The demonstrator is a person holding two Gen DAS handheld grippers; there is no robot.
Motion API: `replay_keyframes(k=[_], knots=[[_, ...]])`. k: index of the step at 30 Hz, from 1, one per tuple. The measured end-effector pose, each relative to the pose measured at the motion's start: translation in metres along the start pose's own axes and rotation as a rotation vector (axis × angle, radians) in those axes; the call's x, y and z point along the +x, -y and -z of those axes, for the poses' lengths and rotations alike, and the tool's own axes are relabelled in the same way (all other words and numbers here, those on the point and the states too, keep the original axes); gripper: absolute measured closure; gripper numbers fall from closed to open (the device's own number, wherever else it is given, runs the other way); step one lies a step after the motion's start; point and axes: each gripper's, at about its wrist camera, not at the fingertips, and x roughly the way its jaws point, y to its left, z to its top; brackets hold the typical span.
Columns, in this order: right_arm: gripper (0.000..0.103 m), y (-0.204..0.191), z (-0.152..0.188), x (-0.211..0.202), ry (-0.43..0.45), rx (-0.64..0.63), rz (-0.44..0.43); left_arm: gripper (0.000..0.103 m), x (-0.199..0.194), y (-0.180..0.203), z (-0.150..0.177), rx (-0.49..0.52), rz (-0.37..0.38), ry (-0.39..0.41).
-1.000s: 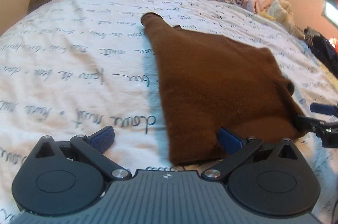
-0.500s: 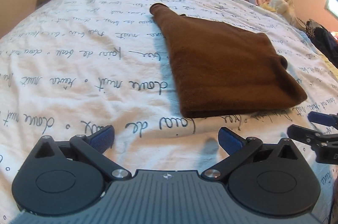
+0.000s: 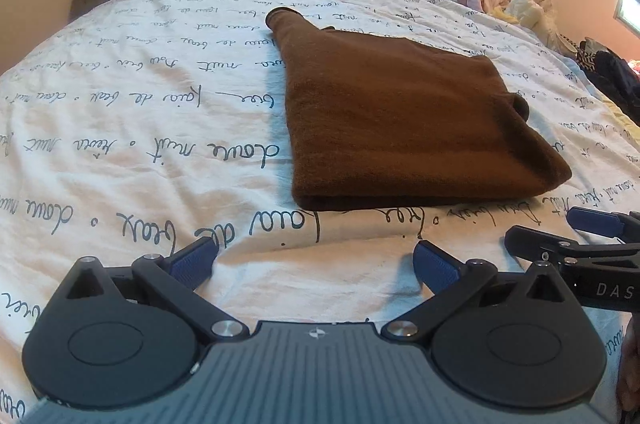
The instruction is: Fold small clothes
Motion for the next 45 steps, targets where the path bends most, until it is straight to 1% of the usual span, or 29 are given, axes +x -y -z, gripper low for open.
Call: replay_keyframes(k=[2,5,8,11,13,20,45], knots=[[0.007,0.0,-0.001,0.002,-0.002,0.007,0.002,0.0,-0.001,-0.002,0.0,-0.009,0.008,0.003],[0.002,-0.005,-0.003,0.006,-0.005,0.008,0.005,0.0,0.0,-0.001,0.001,0.005,0.01,0.009],[0.0,-0.012,-0.003,0.011,-0.009,0.0,0.015,0.0,0.0,0.003,0.005,0.019,-0.011,0.028],[0.0,-0.02,-0.002,0.017,-0.009,-0.007,0.06,0.0,0.001,0.007,0.009,0.02,-0.037,0.056],[0.0,-0.021,-0.001,0.018,-0.001,-0.01,0.07,0.0,0.0,0.007,0.011,0.021,-0.039,0.069],[0.0,-0.022,0.0,0.019,0.006,-0.008,0.083,0.0,0.002,0.005,0.009,0.003,-0.039,0.075],[0.0,-0.022,-0.002,0.024,0.001,-0.018,0.089,0.0,0.008,0.003,0.005,0.005,-0.05,0.073]])
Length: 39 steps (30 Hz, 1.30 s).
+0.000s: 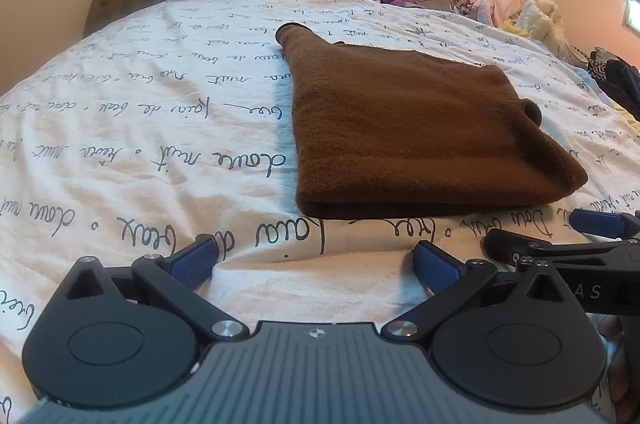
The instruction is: Fold small clothes
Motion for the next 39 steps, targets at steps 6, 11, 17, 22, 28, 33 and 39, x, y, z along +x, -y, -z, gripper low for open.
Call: replay_keyframes(k=[6,11,17,22,28,33,39], knots=[[0.0,-0.0016,0.0005,-0.0001,0.002,0.001,0.006,0.0,0.0004,0.0002,-0.0002,-0.003,-0.007,0.001],[0.0,-0.0006,0.0023,-0.0019,0.007,0.005,0.001,0.0,0.0011,0.0003,-0.0012,0.006,-0.005,-0.007],[0.0,0.0004,0.0026,-0.0021,0.007,0.007,0.001,0.0,0.002,-0.0007,-0.0021,0.004,-0.005,-0.007],[0.0,0.0012,0.0027,-0.0022,0.008,0.009,0.001,0.0,0.0041,-0.0027,-0.0036,-0.007,-0.005,-0.003],[0.0,0.0013,0.0022,-0.0018,0.007,0.01,0.001,0.0,0.0041,-0.0029,-0.0032,-0.007,-0.005,0.001],[0.0,0.001,0.0027,-0.0021,0.009,0.012,0.004,0.0,0.004,-0.0038,-0.0028,-0.01,-0.01,0.003],[0.0,0.0,0.0025,-0.0023,0.01,0.016,0.014,0.0,0.0026,-0.0025,-0.0029,-0.013,-0.013,0.001]])
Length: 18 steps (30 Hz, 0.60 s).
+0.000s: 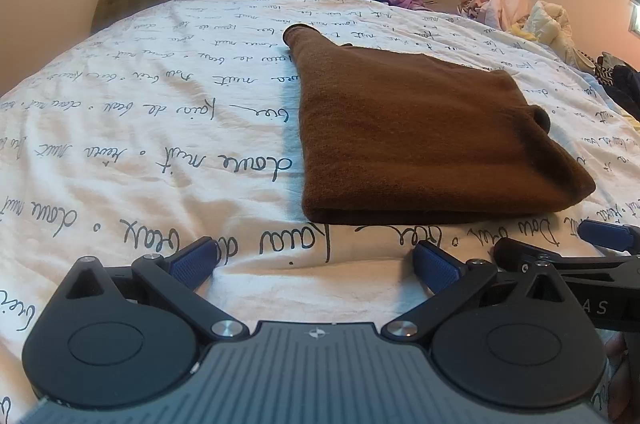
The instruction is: Fold small clothes
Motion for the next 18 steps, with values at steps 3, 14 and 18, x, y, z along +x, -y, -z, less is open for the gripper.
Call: replay_keyframes(k=[3,14,18], knots=[[0.0,0.0,0.0002,0.0003,-0.002,0.004,0.0,0.0,0.0007,-0.0005,-0.0003,0.002,0.001,-0.002],[0.0,0.0001,-0.0005,0.0012,0.0,0.004,-0.002,0.0,0.0014,0.0005,-0.0002,0.021,0.004,-0.003],[0.0,0.0002,-0.0003,0.001,-0.001,0.005,-0.002,0.0,0.0016,0.0006,-0.0003,0.021,0.004,-0.003]])
